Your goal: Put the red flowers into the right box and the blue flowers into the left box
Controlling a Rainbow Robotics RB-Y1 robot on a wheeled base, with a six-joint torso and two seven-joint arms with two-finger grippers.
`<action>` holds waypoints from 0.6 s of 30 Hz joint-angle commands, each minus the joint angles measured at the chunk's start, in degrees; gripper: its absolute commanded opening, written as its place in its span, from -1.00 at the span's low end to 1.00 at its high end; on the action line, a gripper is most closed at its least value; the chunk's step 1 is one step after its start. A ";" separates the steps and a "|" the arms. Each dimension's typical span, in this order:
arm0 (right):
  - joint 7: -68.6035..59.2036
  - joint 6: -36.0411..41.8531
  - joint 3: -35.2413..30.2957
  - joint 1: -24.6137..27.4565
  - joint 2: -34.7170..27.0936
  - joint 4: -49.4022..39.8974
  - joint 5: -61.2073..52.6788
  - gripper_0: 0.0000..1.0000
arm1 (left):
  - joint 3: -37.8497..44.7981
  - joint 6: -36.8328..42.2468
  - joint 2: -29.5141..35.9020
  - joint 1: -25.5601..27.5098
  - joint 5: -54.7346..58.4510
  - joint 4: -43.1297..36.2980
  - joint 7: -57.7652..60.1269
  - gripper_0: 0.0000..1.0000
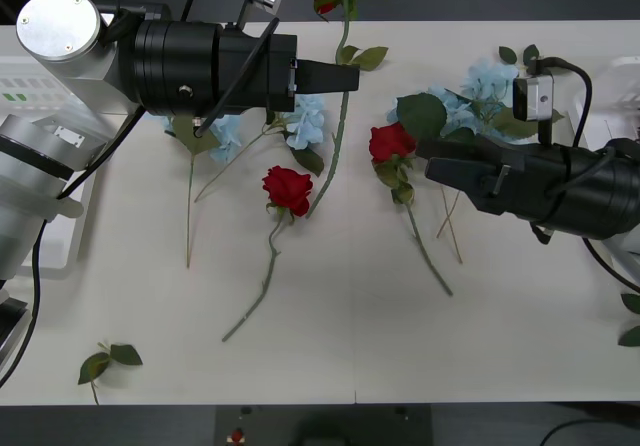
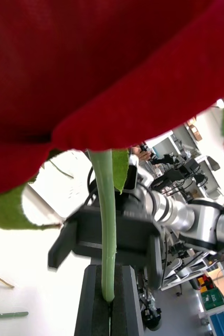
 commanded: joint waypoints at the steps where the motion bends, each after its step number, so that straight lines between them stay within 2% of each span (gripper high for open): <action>1: 2.06 0.28 -0.93 -0.52 5.63 -2.03 3.29 1.00 | 0.59 -0.40 0.41 -1.87 0.25 -1.12 0.92 -1.00; 7: 2.06 -0.16 -0.93 -0.52 13.71 -2.03 10.41 1.00 | 0.59 -0.40 0.41 -1.87 0.25 -1.12 0.92 -1.00; 18: 2.06 -2.62 -2.69 -0.35 22.15 -1.94 18.50 1.00 | 0.59 -0.40 0.41 -1.87 0.25 -1.12 0.92 -1.00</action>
